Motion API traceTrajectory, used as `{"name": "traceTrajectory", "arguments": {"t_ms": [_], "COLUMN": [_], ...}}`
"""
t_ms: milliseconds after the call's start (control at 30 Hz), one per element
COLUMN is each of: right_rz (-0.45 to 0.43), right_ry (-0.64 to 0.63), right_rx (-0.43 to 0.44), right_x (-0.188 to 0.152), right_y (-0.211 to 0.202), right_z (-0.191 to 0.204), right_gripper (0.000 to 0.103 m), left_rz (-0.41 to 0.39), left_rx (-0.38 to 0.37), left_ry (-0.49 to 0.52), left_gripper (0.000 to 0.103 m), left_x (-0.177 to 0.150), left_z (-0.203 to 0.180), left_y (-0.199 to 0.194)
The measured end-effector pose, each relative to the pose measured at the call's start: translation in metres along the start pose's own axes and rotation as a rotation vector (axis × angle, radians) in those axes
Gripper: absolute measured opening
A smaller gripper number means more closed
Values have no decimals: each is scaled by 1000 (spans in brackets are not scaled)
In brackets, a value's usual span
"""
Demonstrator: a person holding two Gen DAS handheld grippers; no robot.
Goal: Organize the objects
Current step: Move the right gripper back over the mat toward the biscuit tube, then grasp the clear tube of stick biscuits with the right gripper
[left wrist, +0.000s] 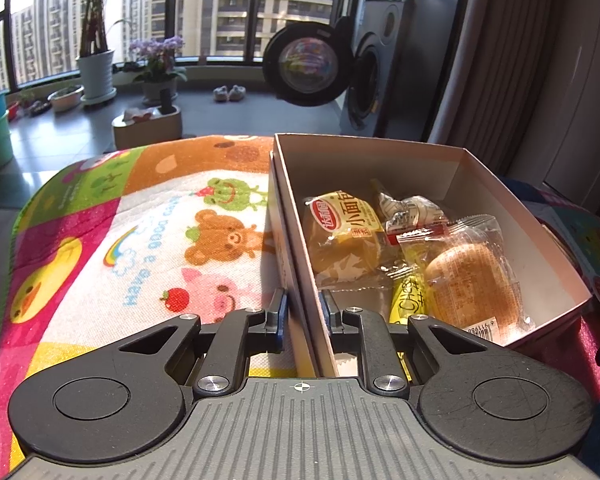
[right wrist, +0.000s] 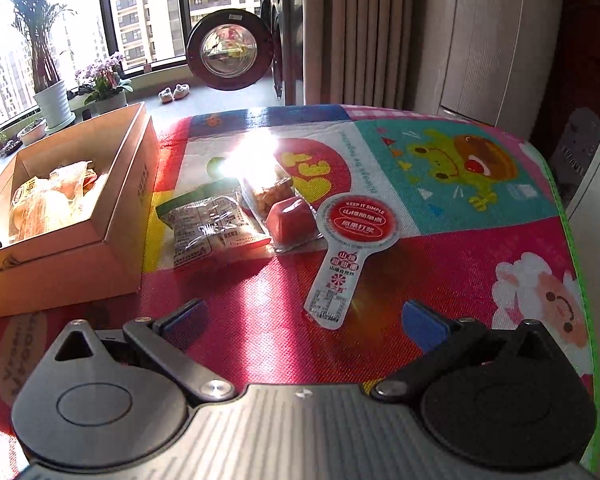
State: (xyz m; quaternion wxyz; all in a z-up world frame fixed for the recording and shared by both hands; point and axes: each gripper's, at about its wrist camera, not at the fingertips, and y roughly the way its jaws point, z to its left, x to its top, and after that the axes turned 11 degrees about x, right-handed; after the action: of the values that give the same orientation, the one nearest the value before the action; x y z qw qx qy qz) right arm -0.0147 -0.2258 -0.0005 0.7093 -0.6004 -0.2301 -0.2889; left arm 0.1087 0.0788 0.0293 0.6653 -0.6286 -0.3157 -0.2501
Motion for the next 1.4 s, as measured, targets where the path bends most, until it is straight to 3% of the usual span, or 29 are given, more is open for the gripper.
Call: {"name": "traceTrajectory", "arguments": {"t_ms": [67,167,400,767,967,1133,1233,1400], "right_rz": [28,20,-7,11,-72,-111,-120,-141], "right_ry": [15,-30,-38,-65,-79,-16,-46,-228], "right_rx": [20,-13,0,41,35,22,36,20], "right_x": [-6,-16,-25,-23,-10,11,24,45], "right_y": [5,6,0,-5,-18,-13,-5,6], "right_z": [1,10,12,8,7,-4,2,23], "right_gripper": [103,103,103,103,103,102,94,79], "left_rz": [0,0,0,1,0,0,1,5], "left_rx": [0,0,0,0,2,2,2,-3], "left_ry": [0,1,1,2,3,3,6,8], "left_gripper": [18,18,18,18,18,18,18,19], "left_x": [0,0,0,0,0,1,0,-1], "left_z": [0,0,0,0,0,0,0,1], "left_y": [0,0,-1,-1,-1,-1,-1,-1]}}
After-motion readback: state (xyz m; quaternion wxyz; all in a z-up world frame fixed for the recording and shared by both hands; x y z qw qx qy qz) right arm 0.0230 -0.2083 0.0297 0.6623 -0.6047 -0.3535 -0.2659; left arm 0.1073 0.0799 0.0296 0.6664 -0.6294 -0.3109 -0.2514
